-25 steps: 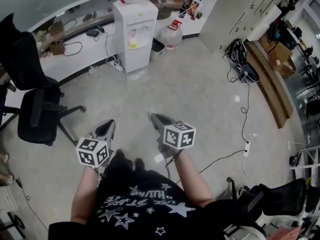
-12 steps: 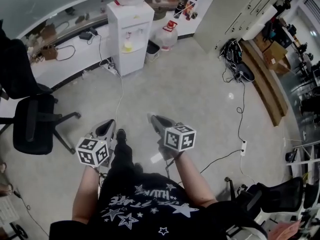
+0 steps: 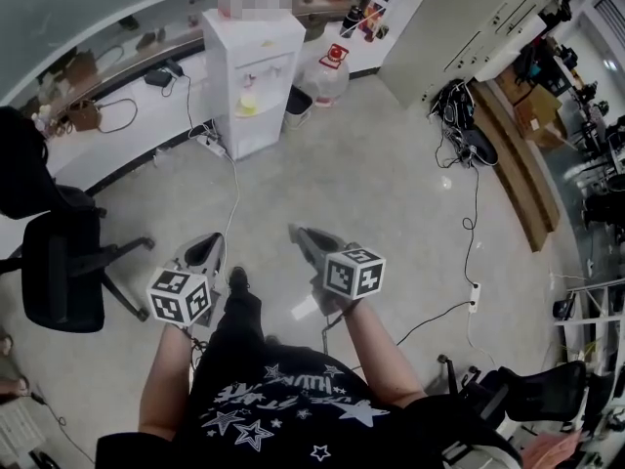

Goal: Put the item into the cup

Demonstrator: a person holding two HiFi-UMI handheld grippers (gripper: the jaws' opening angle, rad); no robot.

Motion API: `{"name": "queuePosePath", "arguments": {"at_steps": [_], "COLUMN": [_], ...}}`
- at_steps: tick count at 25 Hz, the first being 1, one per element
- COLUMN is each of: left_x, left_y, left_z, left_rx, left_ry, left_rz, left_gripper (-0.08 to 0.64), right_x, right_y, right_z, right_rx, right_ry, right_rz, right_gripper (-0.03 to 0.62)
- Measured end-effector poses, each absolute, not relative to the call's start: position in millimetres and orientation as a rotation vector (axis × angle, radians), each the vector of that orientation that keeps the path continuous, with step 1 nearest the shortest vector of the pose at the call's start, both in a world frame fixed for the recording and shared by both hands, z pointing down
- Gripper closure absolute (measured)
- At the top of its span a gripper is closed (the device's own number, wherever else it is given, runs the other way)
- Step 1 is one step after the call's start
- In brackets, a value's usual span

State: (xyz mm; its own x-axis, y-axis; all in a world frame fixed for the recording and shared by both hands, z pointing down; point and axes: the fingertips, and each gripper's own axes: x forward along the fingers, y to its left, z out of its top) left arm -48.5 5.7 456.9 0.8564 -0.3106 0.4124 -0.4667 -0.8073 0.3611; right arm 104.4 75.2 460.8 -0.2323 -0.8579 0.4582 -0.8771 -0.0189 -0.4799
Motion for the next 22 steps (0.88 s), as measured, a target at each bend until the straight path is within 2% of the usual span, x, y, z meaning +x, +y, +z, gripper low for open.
{"name": "queuePosePath", "arguments": {"at_steps": [22], "left_x": [7.7], "left_y": [-171.0], "left_z": [472.2], "left_rx": [2.547], "left_ry": [-0.418], "left_rz": [0.520], "left_gripper": [0.554], "right_x": [160.4], "right_y": [-98.6], "right_z": [468.8], "right_rx": [2.016], "right_ry": [-2.019], "right_rz": [1.157], "right_gripper": [0.591]}}
